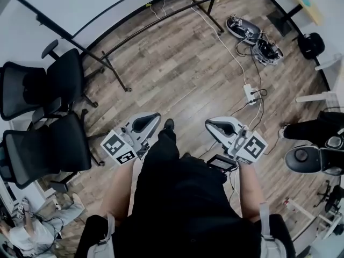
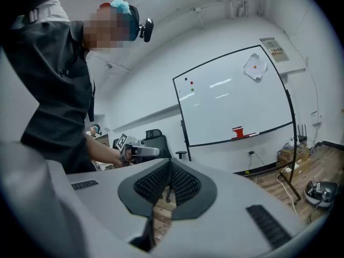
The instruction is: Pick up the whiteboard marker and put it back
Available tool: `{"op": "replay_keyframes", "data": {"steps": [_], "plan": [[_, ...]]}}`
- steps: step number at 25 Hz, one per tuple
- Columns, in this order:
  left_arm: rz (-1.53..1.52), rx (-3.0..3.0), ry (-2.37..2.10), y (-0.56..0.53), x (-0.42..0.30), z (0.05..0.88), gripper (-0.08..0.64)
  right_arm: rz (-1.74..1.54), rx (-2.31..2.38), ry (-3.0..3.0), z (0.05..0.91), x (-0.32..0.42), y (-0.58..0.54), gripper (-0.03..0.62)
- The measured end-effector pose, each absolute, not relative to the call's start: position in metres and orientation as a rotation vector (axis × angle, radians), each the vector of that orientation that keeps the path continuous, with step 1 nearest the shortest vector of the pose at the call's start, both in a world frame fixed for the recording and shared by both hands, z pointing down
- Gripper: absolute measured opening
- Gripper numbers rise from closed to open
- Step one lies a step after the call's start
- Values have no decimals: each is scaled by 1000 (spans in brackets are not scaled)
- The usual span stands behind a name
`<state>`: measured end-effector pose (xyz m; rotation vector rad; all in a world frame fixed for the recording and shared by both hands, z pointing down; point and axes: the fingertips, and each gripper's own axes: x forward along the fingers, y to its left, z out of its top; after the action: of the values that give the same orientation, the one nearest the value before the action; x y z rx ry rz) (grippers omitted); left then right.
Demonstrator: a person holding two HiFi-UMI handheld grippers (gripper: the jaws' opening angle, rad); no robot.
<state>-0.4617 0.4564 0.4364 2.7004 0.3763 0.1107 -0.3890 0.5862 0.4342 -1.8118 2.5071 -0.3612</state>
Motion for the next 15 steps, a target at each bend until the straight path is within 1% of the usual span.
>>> {"op": "replay_keyframes", "data": {"steps": [8, 15], "plan": [[69, 2654, 464, 371, -402, 434, 12, -418, -1888, 2512, 420, -333, 495, 20], [135, 2672, 466, 343, -360, 451, 12, -481, -1913, 2488, 434, -281, 471, 20]]}}
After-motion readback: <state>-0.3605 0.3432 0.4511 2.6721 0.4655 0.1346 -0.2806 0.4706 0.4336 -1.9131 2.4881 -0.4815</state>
